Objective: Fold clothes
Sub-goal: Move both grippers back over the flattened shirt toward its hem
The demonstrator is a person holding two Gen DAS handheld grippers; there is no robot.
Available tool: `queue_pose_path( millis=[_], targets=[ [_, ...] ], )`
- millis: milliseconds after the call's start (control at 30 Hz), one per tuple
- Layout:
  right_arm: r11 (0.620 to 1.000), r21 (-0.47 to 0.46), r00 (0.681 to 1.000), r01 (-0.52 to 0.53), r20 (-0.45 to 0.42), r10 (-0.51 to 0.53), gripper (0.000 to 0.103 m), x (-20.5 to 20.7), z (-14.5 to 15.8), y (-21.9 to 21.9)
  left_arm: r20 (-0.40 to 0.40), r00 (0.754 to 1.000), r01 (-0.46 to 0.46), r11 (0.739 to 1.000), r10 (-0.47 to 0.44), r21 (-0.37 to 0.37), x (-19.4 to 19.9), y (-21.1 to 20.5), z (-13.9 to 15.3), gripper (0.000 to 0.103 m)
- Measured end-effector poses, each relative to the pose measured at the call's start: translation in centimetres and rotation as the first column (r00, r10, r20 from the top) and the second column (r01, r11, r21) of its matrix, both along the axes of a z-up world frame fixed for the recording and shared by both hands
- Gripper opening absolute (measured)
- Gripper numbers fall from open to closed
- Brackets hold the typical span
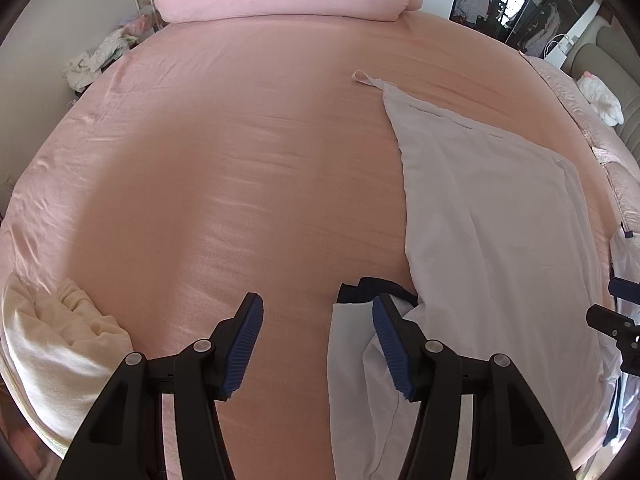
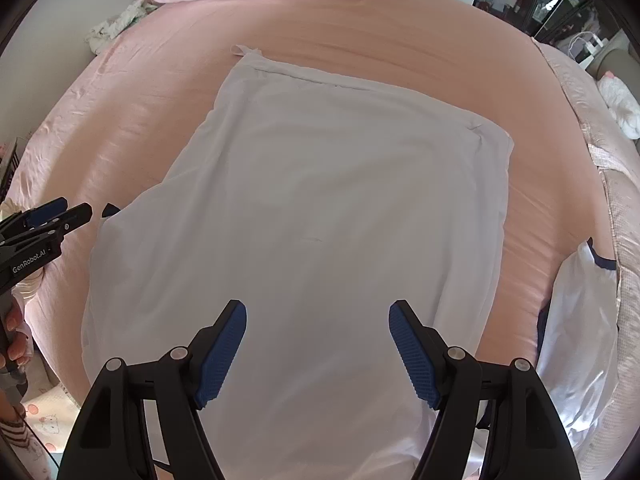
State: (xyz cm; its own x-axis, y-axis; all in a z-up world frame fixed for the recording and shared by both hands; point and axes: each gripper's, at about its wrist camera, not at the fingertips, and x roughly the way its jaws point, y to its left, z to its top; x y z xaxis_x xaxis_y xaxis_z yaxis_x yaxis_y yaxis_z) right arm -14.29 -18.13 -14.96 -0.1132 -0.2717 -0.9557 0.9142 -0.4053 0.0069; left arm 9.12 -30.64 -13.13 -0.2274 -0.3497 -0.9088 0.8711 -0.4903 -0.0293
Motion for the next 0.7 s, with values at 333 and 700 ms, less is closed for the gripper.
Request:
queue_pose_path(
  millis=[333, 700],
  targets=[
    [0.998, 0.049, 0.999, -0.037, -0.011, 0.038, 0.074, 1.8, 0.0, 0.0, -0.077, 0.996, -0.038, 0.985, 0.051, 0.167, 2.8, 0.2, -2.5, 0.054],
    [0.987, -0.073, 0.945, -0.144, 0.286, 0.159, 0.074, 5.7, -0.9, -1.2, -0.188, 0.972, -0.065, 0.927, 0.143, 0.369, 4.9, -0.3, -5.2, 0.054]
  ],
)
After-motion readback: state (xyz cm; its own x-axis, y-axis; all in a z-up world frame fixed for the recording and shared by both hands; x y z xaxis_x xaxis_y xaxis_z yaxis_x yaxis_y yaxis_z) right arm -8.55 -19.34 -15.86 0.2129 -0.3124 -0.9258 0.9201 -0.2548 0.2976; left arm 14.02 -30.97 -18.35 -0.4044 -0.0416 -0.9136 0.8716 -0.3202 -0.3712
